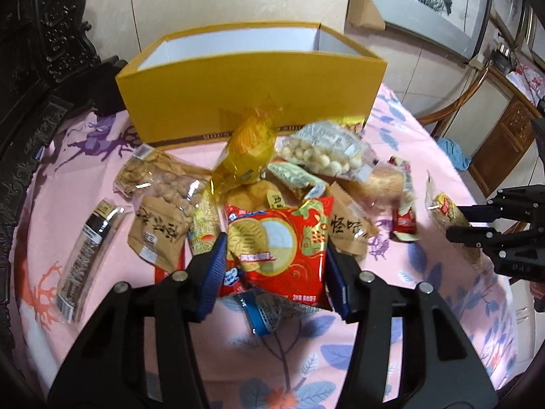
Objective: Organize snacks
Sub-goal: 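Carry both snacks into the yellow box and open both tools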
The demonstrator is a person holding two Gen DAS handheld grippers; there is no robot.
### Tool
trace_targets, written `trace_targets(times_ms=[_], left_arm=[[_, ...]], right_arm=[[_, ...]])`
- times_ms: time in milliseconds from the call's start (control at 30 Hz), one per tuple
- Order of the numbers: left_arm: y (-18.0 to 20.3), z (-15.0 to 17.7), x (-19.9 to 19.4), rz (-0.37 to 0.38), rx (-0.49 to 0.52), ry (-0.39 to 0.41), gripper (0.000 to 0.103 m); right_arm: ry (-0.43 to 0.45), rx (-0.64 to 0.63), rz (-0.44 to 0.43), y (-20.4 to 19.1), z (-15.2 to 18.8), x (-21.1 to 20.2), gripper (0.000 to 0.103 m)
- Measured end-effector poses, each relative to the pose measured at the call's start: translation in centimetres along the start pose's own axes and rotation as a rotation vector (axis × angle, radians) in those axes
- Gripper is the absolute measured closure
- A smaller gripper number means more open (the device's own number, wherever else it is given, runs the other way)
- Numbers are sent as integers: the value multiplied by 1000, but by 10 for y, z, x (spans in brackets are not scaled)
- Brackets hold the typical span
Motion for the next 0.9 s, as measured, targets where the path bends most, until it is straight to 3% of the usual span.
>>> trace_targets(times_ms=[233, 533, 767, 900], left_arm=[[-17, -38, -35, -14, -46, 116, 49], [-51, -118, -64, -44, -116, 293, 49], [-60, -140, -56, -63, -119, 299, 49], [-65, -167, -47, -70, -116, 318, 49]], right_arm=[[142, 38, -39, -10, -53, -33, 74], [380, 51, -68, -8, -177, -53, 74], [412, 111, -40, 10, -246, -29, 74], [402, 133, -16, 17, -269, -13, 74]])
Point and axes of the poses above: each gripper's, at about its wrist camera, not at the fingertips, and x roughly the way its jaws point, y to its right, z to its underside, the point moved 5 cm from there along x, roughly the way its jaws point, and after that the axes turned 1 degree about -y, right-handed, at the moved point
